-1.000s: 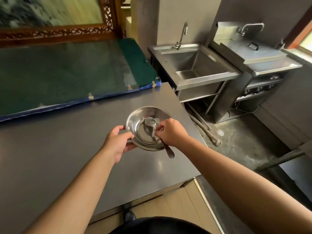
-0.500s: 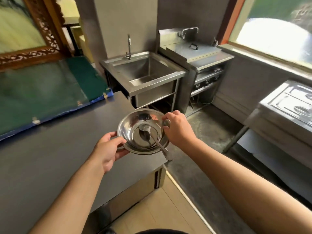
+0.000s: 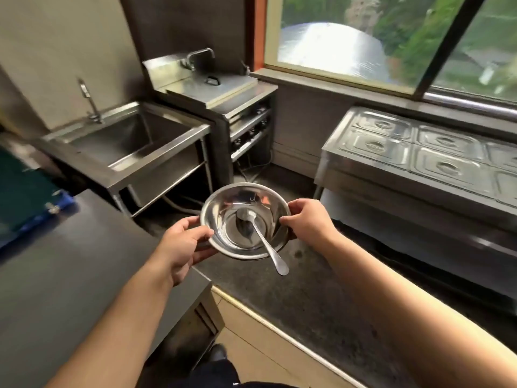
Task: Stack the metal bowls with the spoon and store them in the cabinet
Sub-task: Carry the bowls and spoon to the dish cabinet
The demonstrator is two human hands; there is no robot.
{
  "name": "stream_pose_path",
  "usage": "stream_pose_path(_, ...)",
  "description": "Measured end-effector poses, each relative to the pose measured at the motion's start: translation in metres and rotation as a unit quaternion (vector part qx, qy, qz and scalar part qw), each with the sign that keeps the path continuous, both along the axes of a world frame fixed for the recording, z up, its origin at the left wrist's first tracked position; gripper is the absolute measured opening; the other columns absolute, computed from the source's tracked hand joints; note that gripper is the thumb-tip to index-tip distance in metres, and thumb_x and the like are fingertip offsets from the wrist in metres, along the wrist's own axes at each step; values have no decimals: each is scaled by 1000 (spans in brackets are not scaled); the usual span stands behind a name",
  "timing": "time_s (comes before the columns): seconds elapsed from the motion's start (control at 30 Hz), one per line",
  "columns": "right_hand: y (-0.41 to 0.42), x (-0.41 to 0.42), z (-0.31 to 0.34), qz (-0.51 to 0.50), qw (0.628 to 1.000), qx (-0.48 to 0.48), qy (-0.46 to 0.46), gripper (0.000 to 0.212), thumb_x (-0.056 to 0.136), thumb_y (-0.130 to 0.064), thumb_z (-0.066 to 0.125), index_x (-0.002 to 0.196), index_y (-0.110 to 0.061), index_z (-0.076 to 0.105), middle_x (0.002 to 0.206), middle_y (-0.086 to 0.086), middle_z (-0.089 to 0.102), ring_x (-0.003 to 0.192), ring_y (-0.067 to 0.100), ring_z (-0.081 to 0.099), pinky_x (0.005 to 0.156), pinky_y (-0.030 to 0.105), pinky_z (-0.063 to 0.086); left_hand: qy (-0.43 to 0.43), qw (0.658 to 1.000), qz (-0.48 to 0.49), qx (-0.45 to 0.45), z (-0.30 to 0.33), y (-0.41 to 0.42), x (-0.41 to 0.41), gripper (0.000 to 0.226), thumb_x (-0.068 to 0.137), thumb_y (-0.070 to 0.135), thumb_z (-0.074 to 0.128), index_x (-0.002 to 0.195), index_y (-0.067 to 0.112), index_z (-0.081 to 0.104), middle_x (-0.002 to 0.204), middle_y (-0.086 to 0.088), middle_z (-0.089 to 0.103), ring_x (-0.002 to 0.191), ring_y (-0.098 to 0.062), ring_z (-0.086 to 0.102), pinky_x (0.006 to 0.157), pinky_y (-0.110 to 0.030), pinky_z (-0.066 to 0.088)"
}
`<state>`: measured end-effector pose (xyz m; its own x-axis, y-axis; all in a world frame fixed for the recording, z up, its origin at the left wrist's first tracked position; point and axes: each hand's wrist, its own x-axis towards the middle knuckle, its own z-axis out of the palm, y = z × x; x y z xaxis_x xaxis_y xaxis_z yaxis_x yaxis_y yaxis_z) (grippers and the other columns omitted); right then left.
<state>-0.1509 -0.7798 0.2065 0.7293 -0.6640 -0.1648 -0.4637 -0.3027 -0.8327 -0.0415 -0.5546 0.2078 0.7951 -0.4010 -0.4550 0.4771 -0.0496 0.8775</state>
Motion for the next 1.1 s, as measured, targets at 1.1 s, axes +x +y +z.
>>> stream_pose_path(1.1, -241, -181, 73, -618, 773, -14, -141, 15, 87, 2, 73, 84, -13, 72, 86, 13, 77, 75, 24, 75, 61, 33, 60, -97, 753, -650, -44, 78, -551, -45, 25, 92, -2, 62, 117, 2, 68, 90, -15, 68, 60, -14, 68, 49, -22, 55)
